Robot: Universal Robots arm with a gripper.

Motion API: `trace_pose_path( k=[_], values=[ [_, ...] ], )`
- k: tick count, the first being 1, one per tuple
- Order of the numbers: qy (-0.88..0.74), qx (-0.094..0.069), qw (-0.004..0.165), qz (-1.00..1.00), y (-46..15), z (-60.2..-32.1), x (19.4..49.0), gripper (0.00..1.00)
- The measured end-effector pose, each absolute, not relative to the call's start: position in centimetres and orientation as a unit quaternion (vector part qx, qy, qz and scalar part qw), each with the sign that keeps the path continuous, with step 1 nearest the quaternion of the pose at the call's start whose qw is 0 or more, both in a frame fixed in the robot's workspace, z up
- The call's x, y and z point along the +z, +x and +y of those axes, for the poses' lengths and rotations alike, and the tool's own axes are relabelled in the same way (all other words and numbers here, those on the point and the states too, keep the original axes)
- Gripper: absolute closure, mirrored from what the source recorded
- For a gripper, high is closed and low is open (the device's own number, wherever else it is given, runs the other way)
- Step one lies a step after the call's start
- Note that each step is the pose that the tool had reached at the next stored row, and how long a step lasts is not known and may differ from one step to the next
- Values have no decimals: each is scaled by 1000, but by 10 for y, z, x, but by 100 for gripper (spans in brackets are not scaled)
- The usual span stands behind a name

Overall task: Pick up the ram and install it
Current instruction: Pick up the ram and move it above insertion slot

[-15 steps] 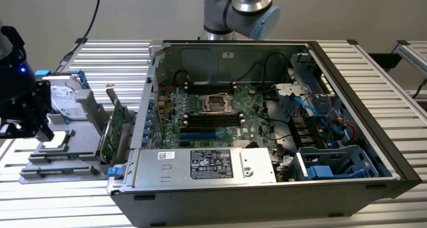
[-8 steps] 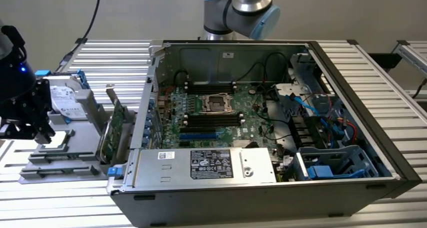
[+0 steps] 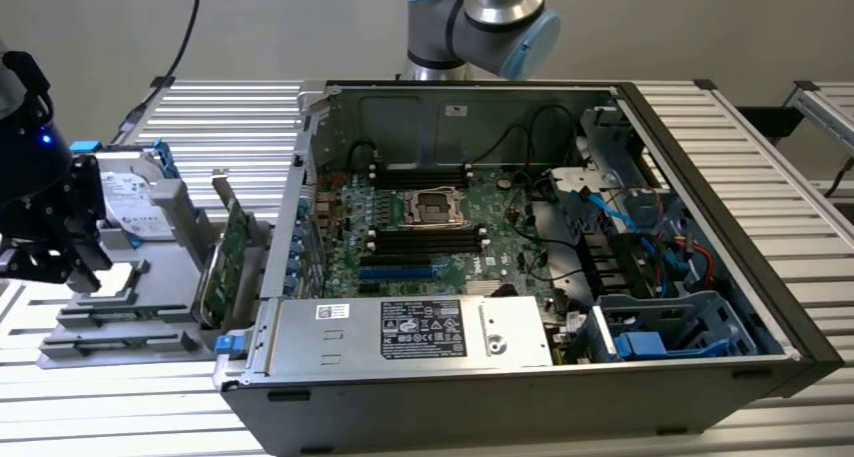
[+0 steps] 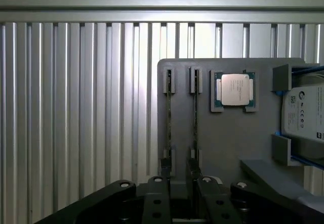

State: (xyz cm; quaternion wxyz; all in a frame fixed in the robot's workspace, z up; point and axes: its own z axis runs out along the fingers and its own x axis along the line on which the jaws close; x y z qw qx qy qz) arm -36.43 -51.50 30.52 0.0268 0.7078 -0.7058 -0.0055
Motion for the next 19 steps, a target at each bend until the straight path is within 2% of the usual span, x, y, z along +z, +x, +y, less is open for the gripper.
trace_pose_path(
  k=[1,2,19],
  values=[
    [708,-5,27,-706,-365,-515,304,75],
    [708,-5,27,-706,-366,-515,302,69],
    [721,-5,27,-692,-378,-519,271,69]
  ],
)
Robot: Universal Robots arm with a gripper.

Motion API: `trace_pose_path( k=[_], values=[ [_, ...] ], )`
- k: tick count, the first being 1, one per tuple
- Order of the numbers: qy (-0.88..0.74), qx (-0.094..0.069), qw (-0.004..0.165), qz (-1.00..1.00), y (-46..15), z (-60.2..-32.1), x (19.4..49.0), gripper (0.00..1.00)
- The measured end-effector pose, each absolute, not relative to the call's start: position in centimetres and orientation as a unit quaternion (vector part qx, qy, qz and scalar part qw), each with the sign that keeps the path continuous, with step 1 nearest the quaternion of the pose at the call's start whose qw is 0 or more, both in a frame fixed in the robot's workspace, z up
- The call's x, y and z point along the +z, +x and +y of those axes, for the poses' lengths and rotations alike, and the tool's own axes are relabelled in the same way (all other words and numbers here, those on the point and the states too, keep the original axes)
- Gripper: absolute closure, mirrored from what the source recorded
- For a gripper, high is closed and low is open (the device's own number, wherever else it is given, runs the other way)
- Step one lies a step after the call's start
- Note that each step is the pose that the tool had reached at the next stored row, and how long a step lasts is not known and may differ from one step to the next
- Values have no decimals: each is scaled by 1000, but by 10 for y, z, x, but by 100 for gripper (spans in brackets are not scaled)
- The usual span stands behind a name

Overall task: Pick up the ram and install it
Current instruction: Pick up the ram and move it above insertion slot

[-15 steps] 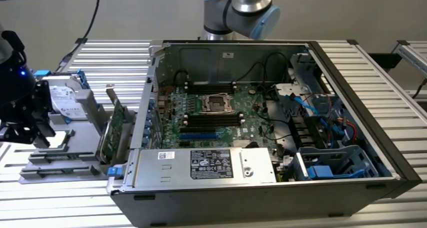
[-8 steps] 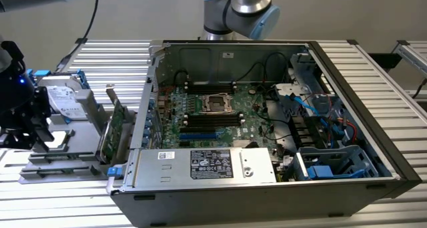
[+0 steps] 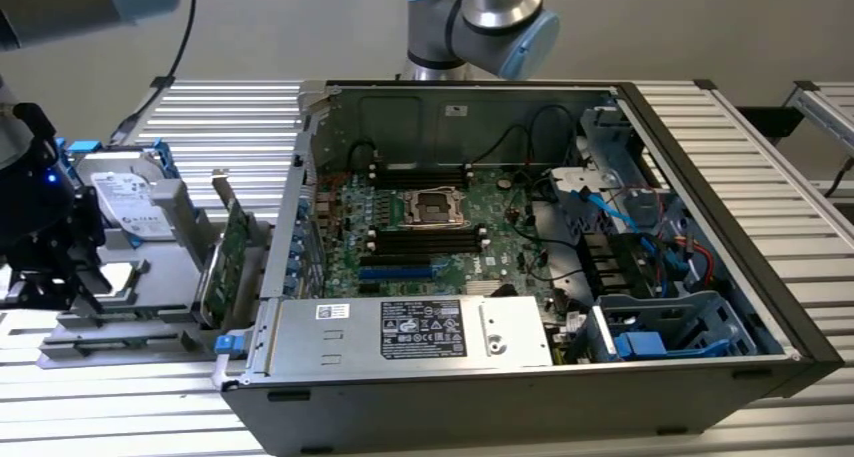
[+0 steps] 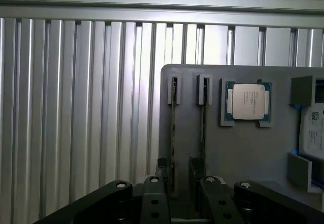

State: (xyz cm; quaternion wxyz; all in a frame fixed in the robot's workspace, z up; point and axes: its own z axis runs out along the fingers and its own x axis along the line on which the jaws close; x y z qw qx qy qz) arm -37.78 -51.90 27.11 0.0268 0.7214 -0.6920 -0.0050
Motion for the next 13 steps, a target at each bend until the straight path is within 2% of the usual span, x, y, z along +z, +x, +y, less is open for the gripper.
trace_pose_path(
  k=[13],
  values=[
    [744,-4,27,-668,-379,-520,247,69]
  ],
)
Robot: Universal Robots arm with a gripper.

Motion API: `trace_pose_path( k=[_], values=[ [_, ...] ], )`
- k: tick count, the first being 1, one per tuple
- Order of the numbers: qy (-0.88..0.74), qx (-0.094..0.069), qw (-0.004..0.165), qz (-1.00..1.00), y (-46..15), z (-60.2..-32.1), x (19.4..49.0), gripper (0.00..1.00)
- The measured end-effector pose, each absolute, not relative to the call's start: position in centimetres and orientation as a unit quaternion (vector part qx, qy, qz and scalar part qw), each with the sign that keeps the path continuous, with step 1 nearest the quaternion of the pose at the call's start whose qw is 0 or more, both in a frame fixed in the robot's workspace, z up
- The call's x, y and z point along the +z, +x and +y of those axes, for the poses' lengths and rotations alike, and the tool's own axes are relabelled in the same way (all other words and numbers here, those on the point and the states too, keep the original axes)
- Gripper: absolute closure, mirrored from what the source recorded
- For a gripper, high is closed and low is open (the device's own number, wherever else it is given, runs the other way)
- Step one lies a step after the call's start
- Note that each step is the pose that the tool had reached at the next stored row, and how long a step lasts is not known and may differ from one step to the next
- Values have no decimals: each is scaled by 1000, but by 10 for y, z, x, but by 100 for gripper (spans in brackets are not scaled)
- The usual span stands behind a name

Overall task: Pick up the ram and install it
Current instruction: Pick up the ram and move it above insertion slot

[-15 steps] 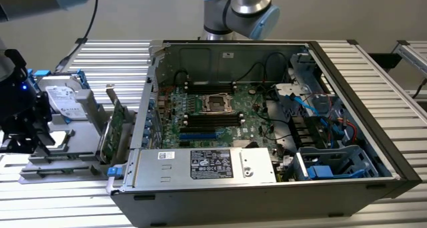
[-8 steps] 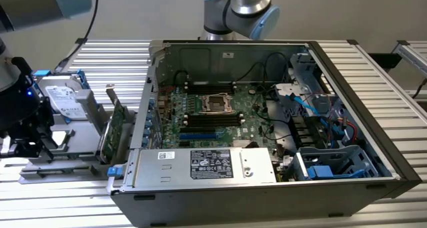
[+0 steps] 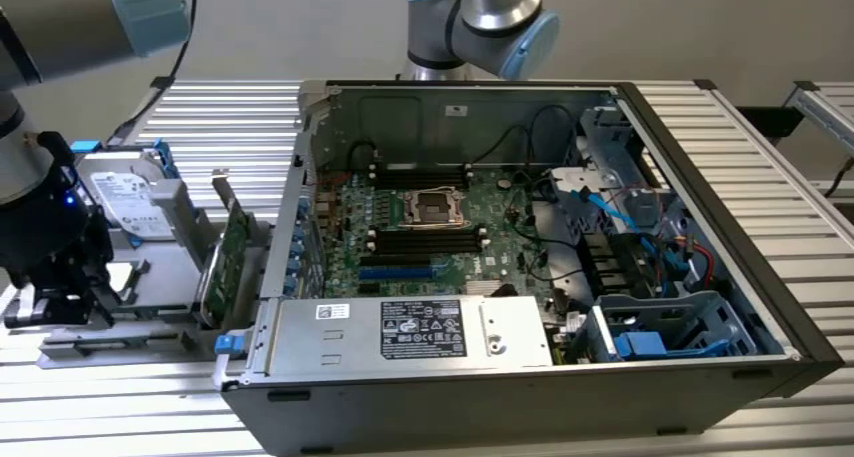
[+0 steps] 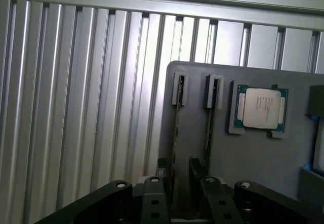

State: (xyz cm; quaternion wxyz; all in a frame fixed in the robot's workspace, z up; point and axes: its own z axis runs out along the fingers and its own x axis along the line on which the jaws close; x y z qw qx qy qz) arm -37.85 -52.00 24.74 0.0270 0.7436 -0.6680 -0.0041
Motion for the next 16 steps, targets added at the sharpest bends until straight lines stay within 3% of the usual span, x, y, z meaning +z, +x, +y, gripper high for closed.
trace_pose_path(
  k=[16],
  values=[
    [750,-4,27,-661,-379,-522,218,69]
  ],
)
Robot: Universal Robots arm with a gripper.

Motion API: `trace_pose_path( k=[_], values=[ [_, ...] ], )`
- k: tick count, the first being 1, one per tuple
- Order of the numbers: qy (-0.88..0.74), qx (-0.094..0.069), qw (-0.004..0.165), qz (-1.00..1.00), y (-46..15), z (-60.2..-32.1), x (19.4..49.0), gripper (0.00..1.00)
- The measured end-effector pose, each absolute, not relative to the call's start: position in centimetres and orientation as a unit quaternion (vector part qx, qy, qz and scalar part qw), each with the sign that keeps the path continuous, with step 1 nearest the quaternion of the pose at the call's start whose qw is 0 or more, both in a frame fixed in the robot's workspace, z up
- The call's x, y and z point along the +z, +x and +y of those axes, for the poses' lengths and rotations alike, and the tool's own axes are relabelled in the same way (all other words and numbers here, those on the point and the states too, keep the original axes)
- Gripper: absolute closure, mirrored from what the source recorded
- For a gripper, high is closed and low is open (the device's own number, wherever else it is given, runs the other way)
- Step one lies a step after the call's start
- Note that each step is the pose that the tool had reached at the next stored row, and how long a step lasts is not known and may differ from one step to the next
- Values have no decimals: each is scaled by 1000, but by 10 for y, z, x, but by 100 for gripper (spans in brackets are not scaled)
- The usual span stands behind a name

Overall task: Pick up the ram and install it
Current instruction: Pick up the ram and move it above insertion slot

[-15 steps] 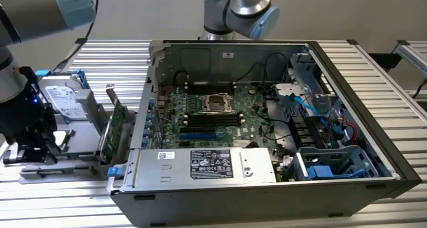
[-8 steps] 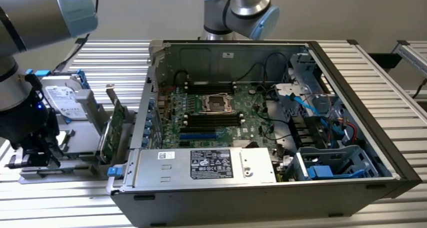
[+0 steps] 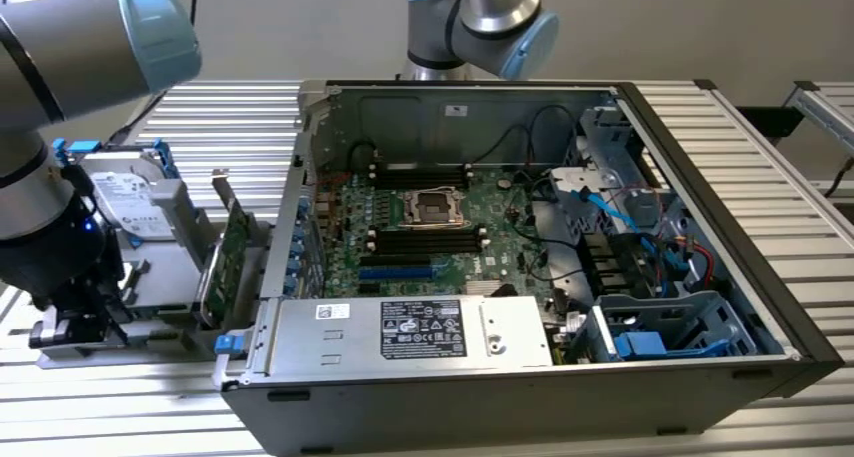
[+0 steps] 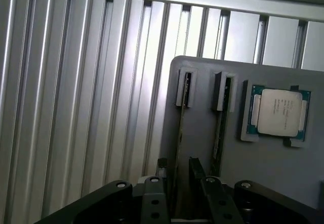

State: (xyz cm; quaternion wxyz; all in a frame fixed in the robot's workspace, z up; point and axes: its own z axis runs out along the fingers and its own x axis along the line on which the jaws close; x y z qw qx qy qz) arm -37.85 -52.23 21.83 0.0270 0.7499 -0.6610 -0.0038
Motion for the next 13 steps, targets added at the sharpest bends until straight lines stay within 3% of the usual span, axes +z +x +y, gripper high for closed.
trace_pose_path(
  k=[13],
  values=[
    [750,-4,27,-661,-386,-523,195,69]
  ],
)
